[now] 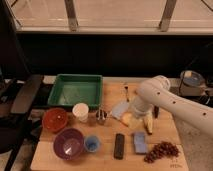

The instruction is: Place apple in purple bowl

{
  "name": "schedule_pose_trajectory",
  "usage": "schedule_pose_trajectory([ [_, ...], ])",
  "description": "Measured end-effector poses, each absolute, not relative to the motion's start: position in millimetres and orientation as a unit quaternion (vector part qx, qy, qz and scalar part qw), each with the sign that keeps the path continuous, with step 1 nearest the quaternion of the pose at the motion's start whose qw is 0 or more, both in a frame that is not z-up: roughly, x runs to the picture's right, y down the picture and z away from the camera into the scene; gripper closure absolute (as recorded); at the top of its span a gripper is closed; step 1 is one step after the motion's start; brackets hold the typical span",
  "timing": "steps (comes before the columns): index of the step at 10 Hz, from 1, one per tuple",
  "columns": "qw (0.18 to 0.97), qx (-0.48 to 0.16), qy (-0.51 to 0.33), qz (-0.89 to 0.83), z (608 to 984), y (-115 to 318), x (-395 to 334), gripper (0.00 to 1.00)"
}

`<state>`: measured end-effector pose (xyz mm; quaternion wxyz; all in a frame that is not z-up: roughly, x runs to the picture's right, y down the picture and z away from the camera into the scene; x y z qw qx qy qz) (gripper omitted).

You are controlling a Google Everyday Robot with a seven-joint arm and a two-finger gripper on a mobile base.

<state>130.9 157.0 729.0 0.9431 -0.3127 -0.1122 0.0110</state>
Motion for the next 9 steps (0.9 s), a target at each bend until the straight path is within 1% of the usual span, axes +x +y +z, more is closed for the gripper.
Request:
schedule_pose_trajectory([
  [5, 0.945, -0.306, -0.116, -0.002, 727, 155, 129, 1.00],
  [7, 0.944, -0.297, -0.137, -0.043, 723, 150, 103, 1.00],
  [9, 0.939, -0.288, -0.169, -0.081, 715, 147, 61, 1.00],
])
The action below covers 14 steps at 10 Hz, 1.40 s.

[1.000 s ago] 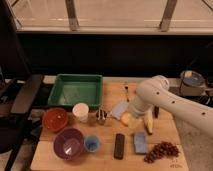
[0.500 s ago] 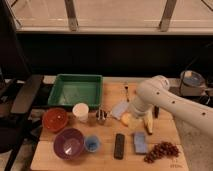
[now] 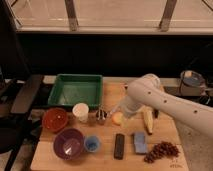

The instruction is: Place apple in purple bowl

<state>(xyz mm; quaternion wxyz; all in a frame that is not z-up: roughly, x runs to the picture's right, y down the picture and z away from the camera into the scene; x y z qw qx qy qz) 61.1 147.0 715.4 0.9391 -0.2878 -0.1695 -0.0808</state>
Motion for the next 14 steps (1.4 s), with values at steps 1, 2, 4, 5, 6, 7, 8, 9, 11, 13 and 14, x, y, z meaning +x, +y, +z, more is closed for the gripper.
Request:
schedule_pose_trajectory([
  [1, 0.934, -0.285, -0.189, -0.100, 711, 146, 35, 1.00],
  [2, 0.928, -0.282, -0.212, -0.117, 706, 147, 9, 1.00],
  [4, 0.911, -0.280, -0.262, -0.150, 692, 151, -44, 1.00],
  [5, 0.902, -0.281, -0.283, -0.163, 686, 155, -64, 1.00],
  [6, 0.887, -0.287, -0.317, -0.176, 677, 160, -91, 0.98],
  [7, 0.873, -0.292, -0.343, -0.185, 668, 166, -111, 0.93],
  [8, 0.850, -0.303, -0.384, -0.195, 654, 176, -136, 0.81],
  [9, 0.831, -0.311, -0.413, -0.203, 641, 188, -151, 0.71],
  [11, 0.800, -0.324, -0.454, -0.222, 621, 210, -173, 0.55],
  [13, 0.801, -0.323, -0.454, -0.221, 622, 209, -172, 0.54],
  [14, 0.800, -0.324, -0.454, -0.223, 621, 210, -173, 0.54],
])
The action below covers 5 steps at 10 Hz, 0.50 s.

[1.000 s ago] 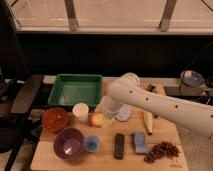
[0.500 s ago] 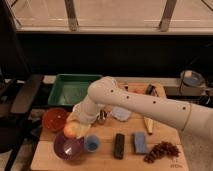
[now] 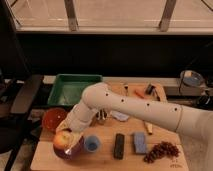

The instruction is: Place apple in purple bowl

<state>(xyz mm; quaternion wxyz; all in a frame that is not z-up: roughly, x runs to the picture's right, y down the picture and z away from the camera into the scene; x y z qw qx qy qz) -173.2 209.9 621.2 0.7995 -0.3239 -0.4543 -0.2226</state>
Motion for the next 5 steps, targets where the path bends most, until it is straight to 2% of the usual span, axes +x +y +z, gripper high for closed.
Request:
schedule_pose_trajectory([
  [5, 0.798, -0.319, -0.454, -0.234, 630.7, 208.0, -175.4, 0.54],
])
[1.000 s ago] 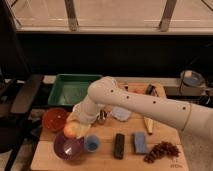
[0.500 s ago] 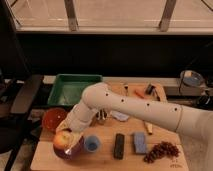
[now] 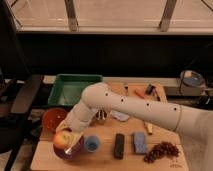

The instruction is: Place apple in purple bowl

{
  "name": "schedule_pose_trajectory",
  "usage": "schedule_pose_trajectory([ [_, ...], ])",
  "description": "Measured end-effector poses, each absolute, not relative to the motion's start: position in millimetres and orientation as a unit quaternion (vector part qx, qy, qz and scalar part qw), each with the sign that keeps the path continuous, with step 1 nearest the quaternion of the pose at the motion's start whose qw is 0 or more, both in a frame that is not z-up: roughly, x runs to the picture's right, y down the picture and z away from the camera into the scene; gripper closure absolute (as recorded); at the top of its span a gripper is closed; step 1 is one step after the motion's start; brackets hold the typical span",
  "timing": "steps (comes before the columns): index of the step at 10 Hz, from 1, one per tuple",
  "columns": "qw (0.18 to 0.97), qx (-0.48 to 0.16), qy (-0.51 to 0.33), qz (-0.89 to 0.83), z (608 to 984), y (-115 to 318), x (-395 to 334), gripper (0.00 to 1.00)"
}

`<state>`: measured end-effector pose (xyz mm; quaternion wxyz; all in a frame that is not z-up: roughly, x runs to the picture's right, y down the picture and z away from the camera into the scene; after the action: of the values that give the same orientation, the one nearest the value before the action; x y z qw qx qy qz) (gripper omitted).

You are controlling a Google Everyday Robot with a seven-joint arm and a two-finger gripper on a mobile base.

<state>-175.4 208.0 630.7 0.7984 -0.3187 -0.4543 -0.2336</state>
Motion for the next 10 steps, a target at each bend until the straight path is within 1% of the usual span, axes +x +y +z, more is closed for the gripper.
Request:
schedule_pose_trajectory([
  [2, 0.801, -0.310, -0.446, -0.252, 651, 211, -181, 0.54],
  [8, 0.824, -0.298, -0.416, -0.244, 664, 201, -162, 0.54],
  [9, 0.821, -0.301, -0.419, -0.243, 666, 203, -162, 0.58],
  [10, 0.817, -0.304, -0.426, -0.241, 668, 207, -162, 0.60],
])
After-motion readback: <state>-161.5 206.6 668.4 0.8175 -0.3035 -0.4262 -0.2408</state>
